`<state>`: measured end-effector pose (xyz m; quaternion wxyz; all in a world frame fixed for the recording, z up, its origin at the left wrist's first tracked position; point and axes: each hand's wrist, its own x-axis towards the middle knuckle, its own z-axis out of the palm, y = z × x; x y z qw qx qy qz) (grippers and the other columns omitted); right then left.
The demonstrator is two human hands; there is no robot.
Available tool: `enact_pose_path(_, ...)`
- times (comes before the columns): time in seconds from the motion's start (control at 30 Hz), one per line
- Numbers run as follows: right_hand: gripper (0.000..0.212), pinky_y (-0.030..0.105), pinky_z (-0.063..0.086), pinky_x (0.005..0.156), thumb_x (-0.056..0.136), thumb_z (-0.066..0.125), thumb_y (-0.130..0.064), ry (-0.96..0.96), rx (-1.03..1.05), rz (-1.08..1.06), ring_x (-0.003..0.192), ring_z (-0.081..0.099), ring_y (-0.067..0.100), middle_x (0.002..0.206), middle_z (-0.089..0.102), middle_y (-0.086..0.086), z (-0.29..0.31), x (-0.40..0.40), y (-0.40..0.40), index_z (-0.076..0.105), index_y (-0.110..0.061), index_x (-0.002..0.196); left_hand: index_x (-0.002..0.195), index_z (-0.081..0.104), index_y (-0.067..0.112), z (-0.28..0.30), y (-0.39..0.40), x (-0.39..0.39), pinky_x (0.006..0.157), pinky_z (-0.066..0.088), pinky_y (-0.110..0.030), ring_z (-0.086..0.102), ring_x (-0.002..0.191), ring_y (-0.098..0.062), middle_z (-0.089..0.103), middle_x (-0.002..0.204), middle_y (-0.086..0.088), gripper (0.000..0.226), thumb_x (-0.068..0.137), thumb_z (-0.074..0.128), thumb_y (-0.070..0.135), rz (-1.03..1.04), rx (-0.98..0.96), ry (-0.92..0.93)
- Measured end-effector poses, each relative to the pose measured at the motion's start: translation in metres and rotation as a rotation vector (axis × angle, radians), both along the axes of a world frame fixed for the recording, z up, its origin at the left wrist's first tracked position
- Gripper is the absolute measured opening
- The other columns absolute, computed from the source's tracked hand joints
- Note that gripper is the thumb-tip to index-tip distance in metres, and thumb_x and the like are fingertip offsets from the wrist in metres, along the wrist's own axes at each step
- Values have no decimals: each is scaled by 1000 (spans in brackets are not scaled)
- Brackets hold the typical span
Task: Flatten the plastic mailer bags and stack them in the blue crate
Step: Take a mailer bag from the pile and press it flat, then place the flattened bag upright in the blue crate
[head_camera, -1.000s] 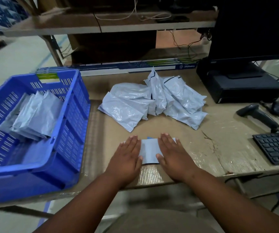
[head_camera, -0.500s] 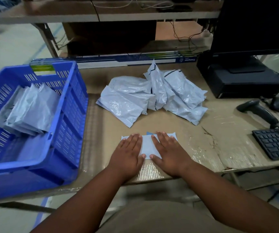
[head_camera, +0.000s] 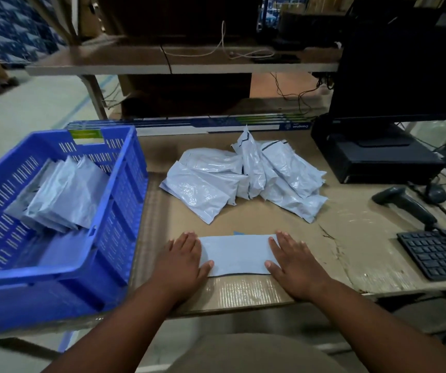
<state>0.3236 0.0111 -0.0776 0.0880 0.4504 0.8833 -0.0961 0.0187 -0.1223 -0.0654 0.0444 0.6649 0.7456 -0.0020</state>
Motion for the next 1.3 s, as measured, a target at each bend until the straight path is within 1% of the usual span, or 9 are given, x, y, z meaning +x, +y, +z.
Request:
enact_pose_path(0.07, 72, 43, -7, 129, 108, 16, -62, 65, 25, -13, 162, -14, 19, 176, -15, 2, 1, -2, -3, 3, -27, 169, 157, 37, 15, 15, 18, 13, 112, 42, -45, 48, 138, -29, 49, 153, -8, 78, 97, 27, 64, -50, 45, -12)
enact_pose_path(0.23, 54, 51, 13, 130, 105, 39, -48, 284, 238, 186, 159, 22, 30, 172, 25, 12, 0, -14, -21, 50, -24, 153, 152, 39, 23, 38, 82, 51, 99, 52, -45, 55, 127, -31, 57, 139, -5, 77, 88, 64, 57, -119, -92, -104)
enact_pose_path(0.4, 33, 52, 28, 124, 96, 56, -35, 450, 262, 294, 142, 45, 28, 154, 49, 6, 15, -18, -23, 67, -26, 126, 110, 55, 31, 56, 121, 69, 88, 48, -43, 60, 109, -24, 58, 106, 5, 56, 71, 72, 68, -65, -248, -22)
enact_pose_path(0.53, 26, 46, 42, 105, 95, 61, -30, 577, 274, 340, 119, 58, 26, 130, 61, -1, 28, -10, -19, 70, -27, 120, 83, 57, 26, 72, 144, 68, 80, 53, -35, 59, 94, -21, 57, 92, 6, 47, 66, 86, 60, 4, -343, -56)
enact_pose_path(0.63, 20, 47, 46, 93, 97, 57, -34, 601, 269, 396, 106, 58, 21, 115, 63, -6, 41, -13, -16, 69, -31, 113, 70, 55, 19, 86, 155, 61, 58, 36, -30, 54, 84, -21, 54, 80, 2, 43, 78, 84, 50, 9, -353, -59)
enact_pose_path(0.87, 27, 47, 44, 97, 94, 62, -29, 837, 265, 462, 117, 60, 25, 129, 64, 2, 70, -75, 7, 71, -25, 119, 85, 66, 12, 154, 156, 24, 76, 38, -31, 61, 99, -27, 62, 94, -7, 35, 88, 80, 43, 205, -312, -5)
enact_pose_path(0.97, 30, 46, 44, 96, 93, 60, -30, 877, 268, 507, 118, 59, 27, 131, 64, 4, 90, -115, 11, 70, -22, 121, 86, 68, 13, 191, 147, 3, 72, 42, -31, 63, 94, -27, 60, 86, -5, 30, 87, 81, 40, 276, -278, 23)
enact_pose_path(1.13, 36, 48, 44, 92, 91, 59, -30, 932, 286, 559, 113, 58, 31, 127, 62, 6, 135, -180, 11, 68, -21, 125, 95, 74, 13, 249, 131, -44, 69, 43, -30, 66, 93, -27, 69, 95, -7, 32, 84, 81, 42, 367, -225, 109)
enact_pose_path(1.3, 39, 47, 44, 92, 92, 58, -35, 924, 321, 607, 114, 57, 28, 128, 59, 1, 180, -247, 8, 66, -25, 128, 72, 66, 15, 299, 109, -113, 57, 41, -32, 59, 73, -26, 60, 72, -5, 36, 80, 79, 47, 437, -73, 191)
